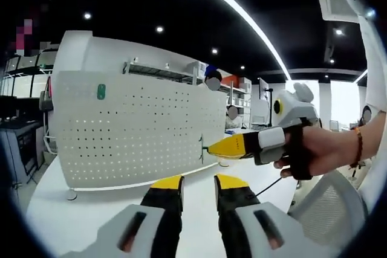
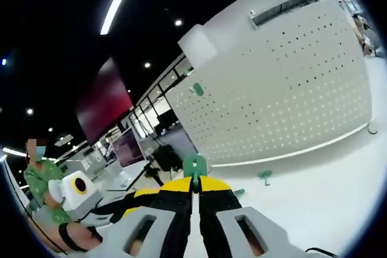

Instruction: Insert the hook assembly into the mounting plate slot until the hook locks in place.

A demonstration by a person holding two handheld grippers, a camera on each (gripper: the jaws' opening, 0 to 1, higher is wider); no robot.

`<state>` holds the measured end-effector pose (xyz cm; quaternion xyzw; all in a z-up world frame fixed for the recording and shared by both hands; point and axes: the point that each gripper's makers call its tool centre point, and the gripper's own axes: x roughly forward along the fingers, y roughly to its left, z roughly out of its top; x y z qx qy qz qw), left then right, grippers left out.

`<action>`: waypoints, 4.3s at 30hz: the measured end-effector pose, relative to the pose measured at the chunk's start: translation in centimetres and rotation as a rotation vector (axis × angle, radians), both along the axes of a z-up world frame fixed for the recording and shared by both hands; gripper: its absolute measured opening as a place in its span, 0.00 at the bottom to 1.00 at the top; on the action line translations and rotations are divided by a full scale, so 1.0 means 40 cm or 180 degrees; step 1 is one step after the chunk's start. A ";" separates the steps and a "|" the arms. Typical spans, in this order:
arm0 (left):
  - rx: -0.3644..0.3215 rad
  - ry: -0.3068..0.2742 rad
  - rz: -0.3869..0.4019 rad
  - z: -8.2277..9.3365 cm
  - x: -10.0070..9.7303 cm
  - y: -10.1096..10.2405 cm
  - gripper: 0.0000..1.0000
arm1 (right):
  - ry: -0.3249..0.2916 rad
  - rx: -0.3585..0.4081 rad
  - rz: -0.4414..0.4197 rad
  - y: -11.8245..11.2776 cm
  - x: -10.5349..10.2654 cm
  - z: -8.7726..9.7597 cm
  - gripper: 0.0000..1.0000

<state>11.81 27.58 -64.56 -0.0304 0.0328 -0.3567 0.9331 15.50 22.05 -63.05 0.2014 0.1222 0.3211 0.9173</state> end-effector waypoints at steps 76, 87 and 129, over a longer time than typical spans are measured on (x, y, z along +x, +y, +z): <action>-0.0038 -0.0010 -0.0028 0.023 0.019 0.254 0.62 | -0.1093 -0.0845 -0.0988 0.164 0.419 0.271 0.01; -0.0065 0.0019 -0.0004 0.019 0.019 0.272 0.66 | -0.1144 -0.0945 -0.1112 0.177 0.483 0.297 0.01; -0.0120 0.0030 0.0122 0.006 0.059 0.333 0.67 | -0.1002 -0.1196 -0.1432 0.186 0.653 0.269 0.01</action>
